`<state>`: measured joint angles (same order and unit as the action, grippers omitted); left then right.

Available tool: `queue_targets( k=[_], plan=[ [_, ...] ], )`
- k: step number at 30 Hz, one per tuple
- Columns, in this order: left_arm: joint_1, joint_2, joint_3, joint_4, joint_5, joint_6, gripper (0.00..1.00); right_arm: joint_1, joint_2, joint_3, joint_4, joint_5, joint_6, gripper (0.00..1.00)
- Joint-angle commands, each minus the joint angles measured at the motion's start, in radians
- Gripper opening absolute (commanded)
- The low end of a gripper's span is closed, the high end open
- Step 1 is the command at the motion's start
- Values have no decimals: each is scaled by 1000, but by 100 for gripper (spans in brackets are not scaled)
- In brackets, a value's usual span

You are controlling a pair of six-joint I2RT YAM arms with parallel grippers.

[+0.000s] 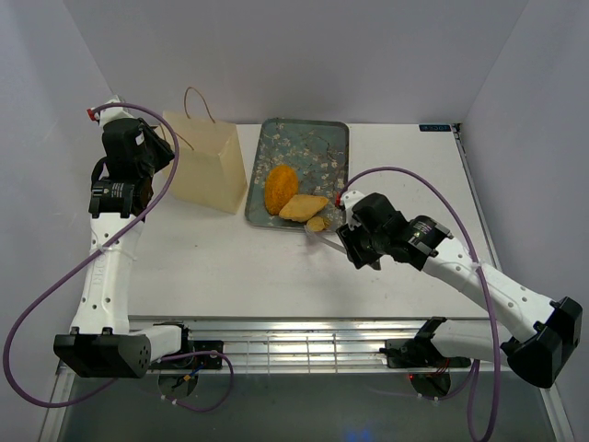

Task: Place the fake bread into the paper bag

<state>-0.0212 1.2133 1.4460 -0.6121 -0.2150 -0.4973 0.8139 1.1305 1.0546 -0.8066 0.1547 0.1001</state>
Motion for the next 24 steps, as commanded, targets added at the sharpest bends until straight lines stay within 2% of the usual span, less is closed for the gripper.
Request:
queue_targets(
  k=[1, 17, 24],
  plan=[
    [6, -28, -4, 11, 9, 9, 40, 8, -15, 45, 30, 13, -51, 50],
    [6, -24, -19, 14, 19, 0, 40, 30, 77, 81, 67, 43, -149, 48],
    [6, -26, -10, 14, 8, 11, 40, 37, 114, 81, 63, 101, -157, 42]
  ],
)
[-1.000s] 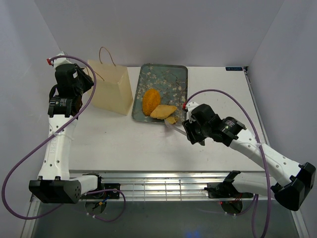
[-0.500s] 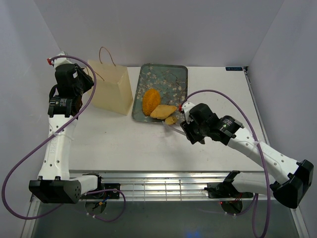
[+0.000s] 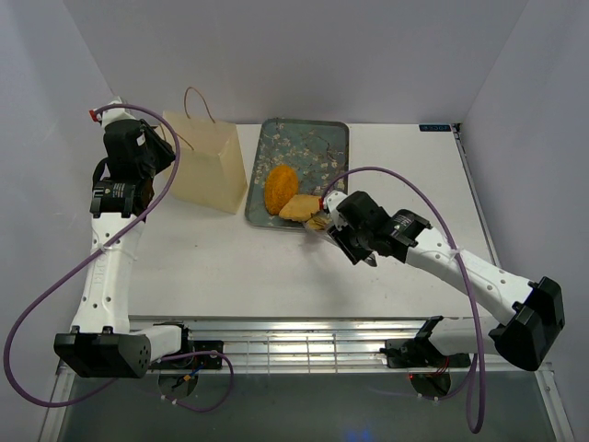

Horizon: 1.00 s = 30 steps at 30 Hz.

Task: Place the fake bread into the paper bag

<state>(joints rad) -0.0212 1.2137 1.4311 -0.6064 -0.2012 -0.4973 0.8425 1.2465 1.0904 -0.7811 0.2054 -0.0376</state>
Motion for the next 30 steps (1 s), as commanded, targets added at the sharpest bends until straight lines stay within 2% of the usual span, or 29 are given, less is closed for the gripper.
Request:
queue_targets(
  k=[1, 10, 16, 24, 30],
  plan=[
    [6, -26, 6, 7, -6, 11, 40, 7, -4, 43, 36, 57, -18, 41],
    [6, -17, 9, 8, 6, 6, 40, 7, -35, 52, 13, 140, -2, 24],
    [6, -20, 8, 7, -3, 11, 40, 9, -82, 55, -4, 152, 18, 8],
    [6, -25, 2, 7, -4, 9, 40, 9, -142, 104, -32, 172, 58, 8],
    [6, -32, -4, 8, 8, 5, 40, 7, -113, 238, 25, 167, 44, 8]
  ],
)
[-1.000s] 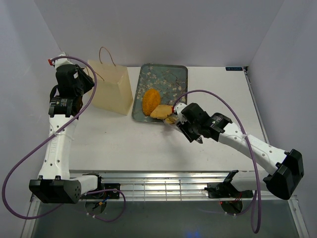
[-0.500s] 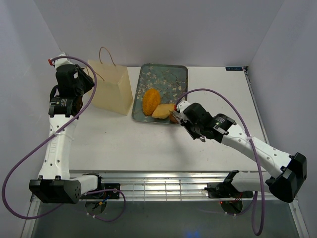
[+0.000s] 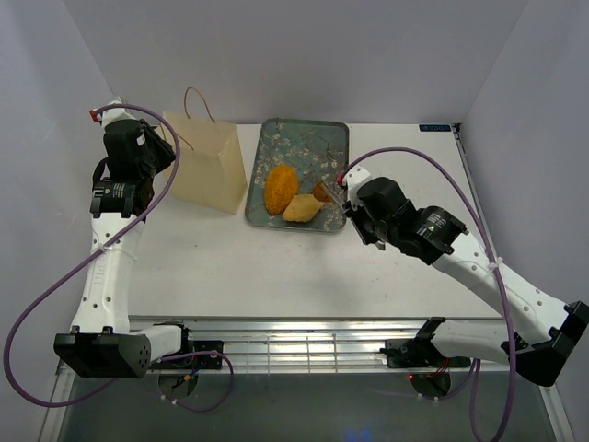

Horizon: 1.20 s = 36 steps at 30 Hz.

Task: Place the fake bread into the paper bag

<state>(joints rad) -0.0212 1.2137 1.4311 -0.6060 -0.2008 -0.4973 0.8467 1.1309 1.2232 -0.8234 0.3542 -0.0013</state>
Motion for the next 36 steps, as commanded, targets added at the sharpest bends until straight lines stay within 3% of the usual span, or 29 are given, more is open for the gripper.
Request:
queue_targets(
  k=[1, 13, 20, 27, 36],
  plan=[
    [6, -37, -6, 8, 9, 6, 40, 3, 12, 130, 84, 11, 7, 8],
    [6, -52, -3, 2, 3, 13, 45, 3, 243, 487, 375, -244, -10, 8],
    [6, -66, -20, 0, 27, 6, 62, 5, 338, 545, 532, -391, 46, 8],
    [6, -94, -34, -8, 50, -9, 78, 8, 388, 529, 631, -429, 73, 8],
    [6, -163, -155, 18, 145, -44, 84, 14, 461, 538, 731, -445, 72, 8]
  ],
)
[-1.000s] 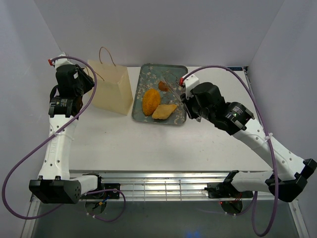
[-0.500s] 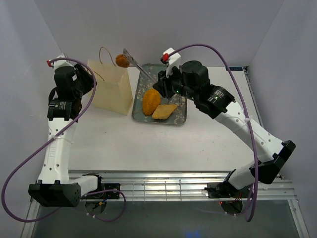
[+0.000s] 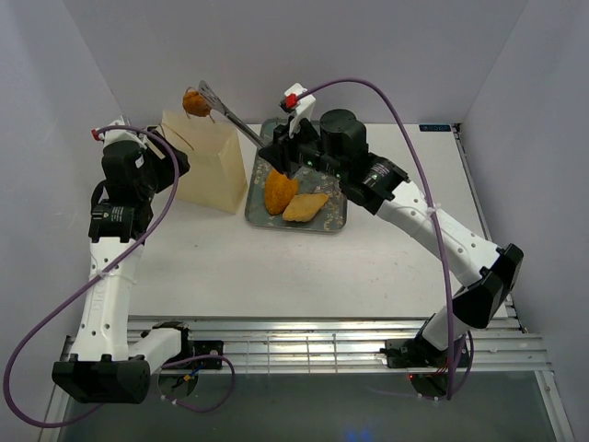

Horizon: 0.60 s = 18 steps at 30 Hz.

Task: Place the fake bread into the paper bag

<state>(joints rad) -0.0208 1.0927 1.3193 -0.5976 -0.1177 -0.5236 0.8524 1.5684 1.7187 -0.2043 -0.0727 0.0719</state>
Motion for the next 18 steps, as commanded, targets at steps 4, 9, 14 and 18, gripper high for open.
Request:
queue_targets(
  k=[4, 9, 14, 18],
  plan=[
    [5, -65, -71, 10, 115, -26, 84, 11, 91, 94, 109, -9, -26, 8],
    [5, -120, -40, -19, 153, -44, 84, 11, 140, 108, 144, -27, -26, 8],
    [5, -162, -3, -54, 135, -55, 86, 14, 208, 163, 140, -41, -24, 8],
    [5, -189, 5, -70, 79, -67, 86, 17, 231, 174, 154, -39, -40, 8]
  ],
)
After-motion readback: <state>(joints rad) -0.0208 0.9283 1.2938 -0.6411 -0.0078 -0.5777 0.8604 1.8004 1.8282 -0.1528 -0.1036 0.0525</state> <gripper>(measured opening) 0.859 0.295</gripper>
